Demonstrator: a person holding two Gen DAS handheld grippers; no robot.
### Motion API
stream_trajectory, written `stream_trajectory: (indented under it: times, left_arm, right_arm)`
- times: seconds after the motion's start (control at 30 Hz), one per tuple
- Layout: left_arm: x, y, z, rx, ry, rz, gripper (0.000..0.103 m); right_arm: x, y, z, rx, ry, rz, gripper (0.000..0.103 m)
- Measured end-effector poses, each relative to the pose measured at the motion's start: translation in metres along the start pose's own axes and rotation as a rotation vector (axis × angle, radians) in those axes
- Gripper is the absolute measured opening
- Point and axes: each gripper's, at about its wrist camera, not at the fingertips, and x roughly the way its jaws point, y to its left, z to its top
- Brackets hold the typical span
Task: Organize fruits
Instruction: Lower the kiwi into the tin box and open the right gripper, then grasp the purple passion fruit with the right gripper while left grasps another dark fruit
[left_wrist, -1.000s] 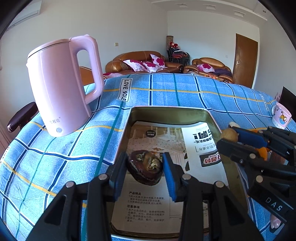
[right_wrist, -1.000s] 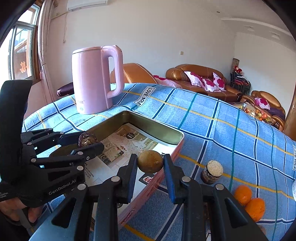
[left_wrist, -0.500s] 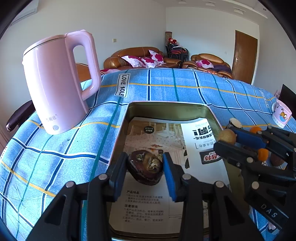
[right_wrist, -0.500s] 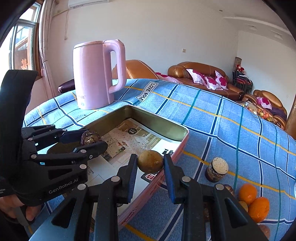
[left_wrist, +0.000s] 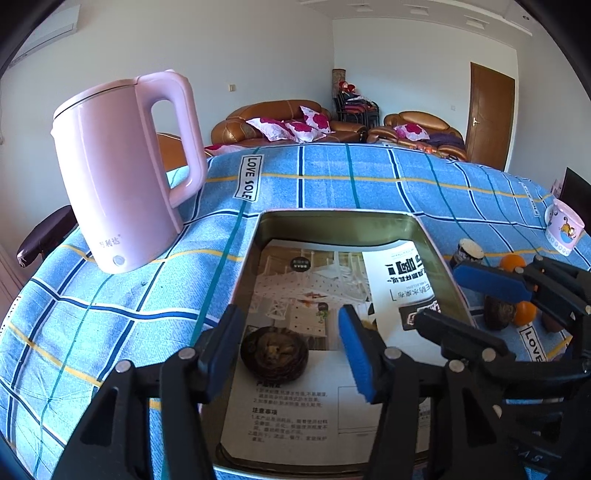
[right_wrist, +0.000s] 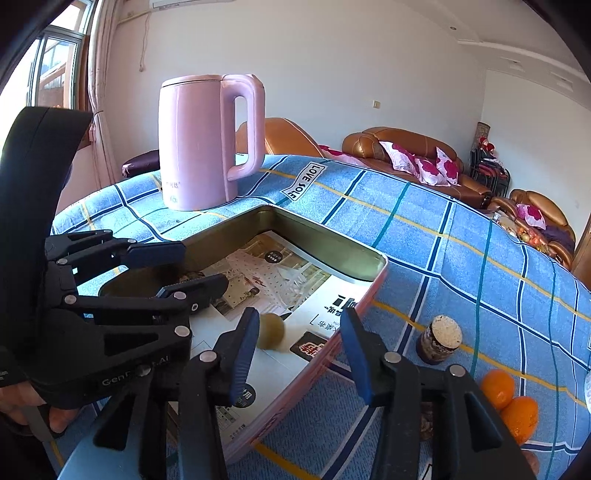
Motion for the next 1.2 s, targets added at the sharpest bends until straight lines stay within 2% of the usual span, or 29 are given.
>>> stream_trajectory:
  times: [0.2,0.33,0.7,1.0,1.2]
  left_arm:
    - [-0.007,-0.001,-0.001,-0.004,-0.037,-0.011,0.064]
    - [-0.015,-0.003,-0.003,-0.006,-0.074,0.004,0.075]
    - [-0.031,-0.022,-0.003,-0.005,-0.083,-0.039,0.077]
    - [-0.052,-0.074,0.000,0.071,-0.105,-0.128,0.078]
    - [-0.050,-0.110,-0.006,0.123,-0.076,-0.174,0.080]
  right_arm:
    - [-0.007,-0.002,0.000,0.015,-0.021,-0.001,0.048]
    - [-0.014,-0.004,-0.002,0.018,-0.035,-0.008,0.049]
    - [-0.049,-0.028,-0.012,0.059,-0.075,-0.052,0.050]
    - [-0.097,-0.080,-0.053,0.128,-0.050,-0.187,0.056]
    - [-0.114,-0.117,-0.085,0.227,-0.010,-0.261,0.056]
